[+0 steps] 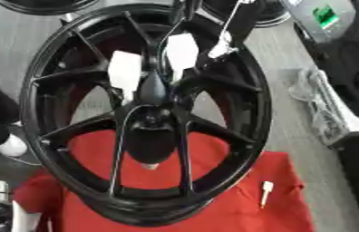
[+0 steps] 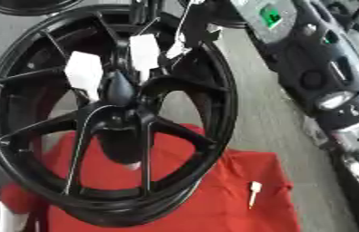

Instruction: Pull the pin out of the wheel hub.

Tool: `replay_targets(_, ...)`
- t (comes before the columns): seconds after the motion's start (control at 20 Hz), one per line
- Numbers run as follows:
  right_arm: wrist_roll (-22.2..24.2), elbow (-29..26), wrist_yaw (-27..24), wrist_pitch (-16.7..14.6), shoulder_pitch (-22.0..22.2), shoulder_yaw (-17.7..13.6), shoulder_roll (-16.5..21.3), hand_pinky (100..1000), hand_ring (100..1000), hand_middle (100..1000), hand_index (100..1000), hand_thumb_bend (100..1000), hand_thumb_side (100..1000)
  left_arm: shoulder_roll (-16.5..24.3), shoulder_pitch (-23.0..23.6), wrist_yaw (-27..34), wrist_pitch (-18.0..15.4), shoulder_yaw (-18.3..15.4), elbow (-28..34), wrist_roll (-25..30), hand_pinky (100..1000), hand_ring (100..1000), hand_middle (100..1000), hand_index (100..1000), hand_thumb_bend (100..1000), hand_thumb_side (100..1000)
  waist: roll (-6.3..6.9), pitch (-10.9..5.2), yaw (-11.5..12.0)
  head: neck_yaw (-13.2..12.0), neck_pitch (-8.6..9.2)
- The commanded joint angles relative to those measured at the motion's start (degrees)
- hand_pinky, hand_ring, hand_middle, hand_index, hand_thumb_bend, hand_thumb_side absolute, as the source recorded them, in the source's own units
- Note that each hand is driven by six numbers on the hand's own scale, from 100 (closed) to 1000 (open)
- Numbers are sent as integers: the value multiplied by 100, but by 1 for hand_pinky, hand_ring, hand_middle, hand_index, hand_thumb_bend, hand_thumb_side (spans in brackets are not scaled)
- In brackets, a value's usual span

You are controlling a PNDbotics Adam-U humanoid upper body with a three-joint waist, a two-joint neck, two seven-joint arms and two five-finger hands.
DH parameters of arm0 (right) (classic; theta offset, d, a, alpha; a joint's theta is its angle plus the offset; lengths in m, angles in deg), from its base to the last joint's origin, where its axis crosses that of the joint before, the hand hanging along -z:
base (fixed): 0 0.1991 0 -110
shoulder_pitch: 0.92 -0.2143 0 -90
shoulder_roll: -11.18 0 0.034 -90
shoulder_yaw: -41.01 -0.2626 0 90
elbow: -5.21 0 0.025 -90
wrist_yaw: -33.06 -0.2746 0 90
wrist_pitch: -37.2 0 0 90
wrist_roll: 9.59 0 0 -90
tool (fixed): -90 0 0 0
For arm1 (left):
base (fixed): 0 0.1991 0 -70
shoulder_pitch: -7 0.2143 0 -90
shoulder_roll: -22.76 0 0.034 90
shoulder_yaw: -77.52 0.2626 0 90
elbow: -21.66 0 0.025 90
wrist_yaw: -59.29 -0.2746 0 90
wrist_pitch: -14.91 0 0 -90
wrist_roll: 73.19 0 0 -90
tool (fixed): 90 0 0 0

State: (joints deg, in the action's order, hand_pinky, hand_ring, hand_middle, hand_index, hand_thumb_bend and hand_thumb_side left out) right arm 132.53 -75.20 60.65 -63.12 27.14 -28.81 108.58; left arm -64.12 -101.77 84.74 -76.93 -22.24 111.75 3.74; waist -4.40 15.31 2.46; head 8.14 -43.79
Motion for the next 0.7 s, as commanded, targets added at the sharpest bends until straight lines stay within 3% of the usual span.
replay_targets(0.05,-15,-5,72,84,-93,-64,57,758,726,703,785,503,231,100,-80,19,-6,-70,132,-33,772,823,779,832,177,823,37,-120,0,45,-33)
replay_targets(0.7,-15,68,152,257,-101,-18,42,727,705,683,779,515,208,112,-82,-13,13,-42,97,-45,769,822,777,828,172,824,11,-132,7,72,-33)
